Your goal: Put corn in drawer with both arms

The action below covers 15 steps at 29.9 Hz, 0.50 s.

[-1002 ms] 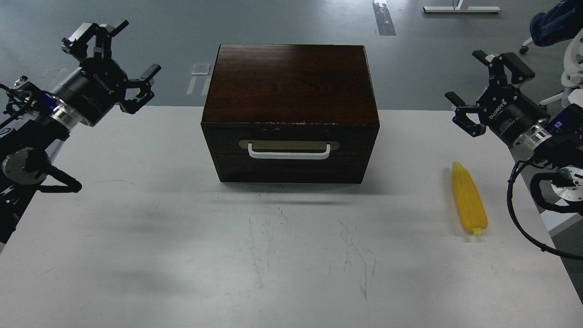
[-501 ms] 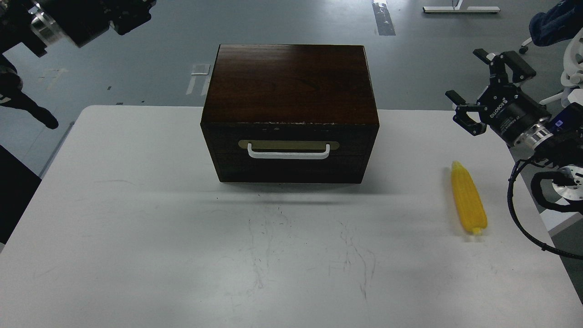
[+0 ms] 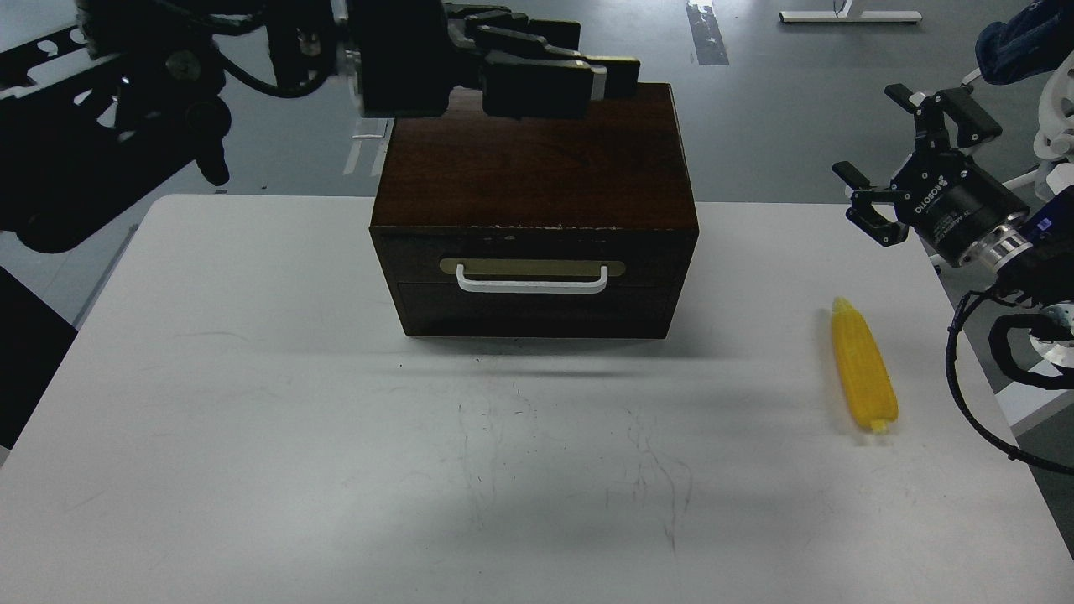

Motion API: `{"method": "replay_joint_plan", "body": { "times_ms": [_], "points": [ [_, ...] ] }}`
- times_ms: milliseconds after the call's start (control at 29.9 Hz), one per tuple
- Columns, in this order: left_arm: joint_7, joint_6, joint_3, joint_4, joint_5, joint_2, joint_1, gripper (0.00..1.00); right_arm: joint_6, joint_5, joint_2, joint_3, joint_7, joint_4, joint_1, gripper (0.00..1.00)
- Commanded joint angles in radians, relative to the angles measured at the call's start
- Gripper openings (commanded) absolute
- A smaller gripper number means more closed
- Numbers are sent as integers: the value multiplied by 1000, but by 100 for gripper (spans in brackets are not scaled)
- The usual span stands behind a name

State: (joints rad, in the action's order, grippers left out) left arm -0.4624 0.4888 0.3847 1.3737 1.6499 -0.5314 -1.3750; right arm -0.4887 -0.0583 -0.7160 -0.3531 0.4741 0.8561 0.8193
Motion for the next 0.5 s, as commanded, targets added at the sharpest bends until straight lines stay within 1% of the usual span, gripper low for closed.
{"method": "replay_joint_plan", "body": {
  "times_ms": [0,67,134,167,234,468],
  "points": [
    [-26,0,-119,-1,152,39,-67,98,0,0,-14,-3,0,1,-2,100],
    [-26,0,-208,-8,237,57,-107,98,0,0,-17,-4,0,0,-3,100],
    [-26,0,-329,-22,290,83,-169,98,0,0,-17,-6,0,0,-3,100],
    [-26,0,-329,-22,291,84,-170,98,0,0,-17,-6,0,0,-3,100],
    [-26,0,-410,-47,297,111,-205,98,0,0,-17,-7,0,0,-3,100],
    [-26,0,-464,-73,416,160,-214,98,0,0,-17,-10,0,0,-6,100]
  ]
}}
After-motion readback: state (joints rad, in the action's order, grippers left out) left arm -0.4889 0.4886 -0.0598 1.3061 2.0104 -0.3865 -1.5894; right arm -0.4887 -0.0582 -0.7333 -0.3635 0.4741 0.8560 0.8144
